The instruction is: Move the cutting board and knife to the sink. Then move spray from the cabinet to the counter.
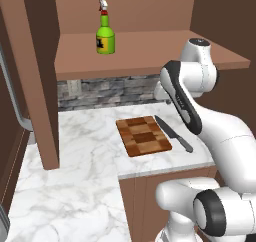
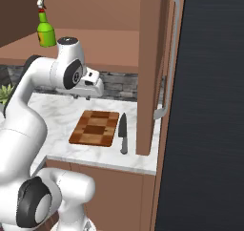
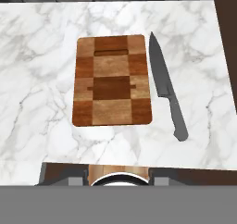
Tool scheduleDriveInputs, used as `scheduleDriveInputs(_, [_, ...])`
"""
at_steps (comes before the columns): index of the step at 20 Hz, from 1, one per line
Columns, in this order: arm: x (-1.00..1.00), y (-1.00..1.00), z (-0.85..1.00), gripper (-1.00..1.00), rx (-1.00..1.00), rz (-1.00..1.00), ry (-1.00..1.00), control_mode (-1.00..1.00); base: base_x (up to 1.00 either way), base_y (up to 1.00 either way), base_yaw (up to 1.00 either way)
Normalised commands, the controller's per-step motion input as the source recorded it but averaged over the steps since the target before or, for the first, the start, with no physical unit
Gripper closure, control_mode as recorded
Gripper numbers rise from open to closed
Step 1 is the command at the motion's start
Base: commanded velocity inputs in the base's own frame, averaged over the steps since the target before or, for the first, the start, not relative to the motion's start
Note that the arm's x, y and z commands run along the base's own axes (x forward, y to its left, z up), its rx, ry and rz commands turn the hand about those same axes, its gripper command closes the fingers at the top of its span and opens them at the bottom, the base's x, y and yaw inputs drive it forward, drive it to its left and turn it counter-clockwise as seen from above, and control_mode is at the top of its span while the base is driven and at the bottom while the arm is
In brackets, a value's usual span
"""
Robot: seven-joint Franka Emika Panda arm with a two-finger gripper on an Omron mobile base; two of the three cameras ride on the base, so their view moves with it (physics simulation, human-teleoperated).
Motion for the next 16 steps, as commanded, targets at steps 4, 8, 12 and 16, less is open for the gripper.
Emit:
scheduleDriveInputs(4, [-0.14,0.00,0.00,-1.00,0.00,0.00,-0.06,-1.00,0.00,0.00,0.00])
scheduleDriveInputs(8, [-0.46,0.00,0.00,-1.00,0.00,0.00,-0.07,-1.00,0.00,0.00,0.00])
scheduleDriveInputs(12, [-0.55,0.00,-0.03,-1.00,0.00,0.00,0.00,-1.00,0.00,0.00,0.00])
scheduleDriveInputs(16, [-0.38,-0.01,-0.01,-1.00,0.00,0.01,0.00,-1.00,0.00,0.00,0.00])
